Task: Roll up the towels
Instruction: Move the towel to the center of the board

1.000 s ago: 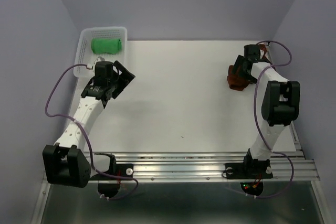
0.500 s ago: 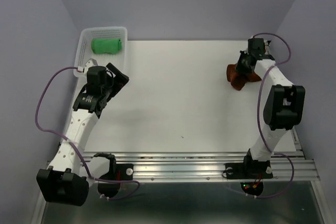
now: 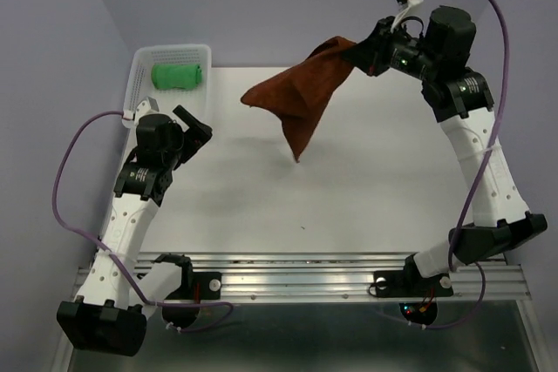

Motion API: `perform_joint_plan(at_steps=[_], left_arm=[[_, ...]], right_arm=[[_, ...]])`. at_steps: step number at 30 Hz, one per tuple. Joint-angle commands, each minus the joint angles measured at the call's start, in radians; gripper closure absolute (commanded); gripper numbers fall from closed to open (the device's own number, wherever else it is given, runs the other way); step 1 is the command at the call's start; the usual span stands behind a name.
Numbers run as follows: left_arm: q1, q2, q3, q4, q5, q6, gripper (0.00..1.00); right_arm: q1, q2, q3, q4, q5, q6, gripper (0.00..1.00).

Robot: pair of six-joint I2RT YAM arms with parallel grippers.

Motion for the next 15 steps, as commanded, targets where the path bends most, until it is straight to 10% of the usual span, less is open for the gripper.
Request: perform_joint_plan(at_steps=[1, 7, 10, 11, 15], left_arm=[[-0.001, -0.032, 0.019, -0.018, -0.009, 0.022, 0.01], [-0.001, -0.037, 0.004, -0.061, -0.049, 0.016, 0.01], [-0.001, -0.026, -0.008, -0.074, -0.038, 0.024, 0.01], [-0.001, -0.015, -0.016, -0.071, -0.029, 0.032, 0.01], [-0.003, 0.026, -0.054, -0.042, 0.074, 0.042, 0.01]], right_arm=[[-0.024, -0.046, -0.042, 0.046, -0.021, 0.053, 0.99], [-0.124, -0.158, -0.499, 0.082, 0.145, 0.098, 0.93], [-0.216, -0.201, -0.801, 0.119, 0.16, 0.095, 0.54], [-0.23, -0.204, -0.9, 0.116, 0.22, 0.095, 0.23], [-0.251, -0.249, -0.978, 0.102, 0.39, 0.09, 0.0]])
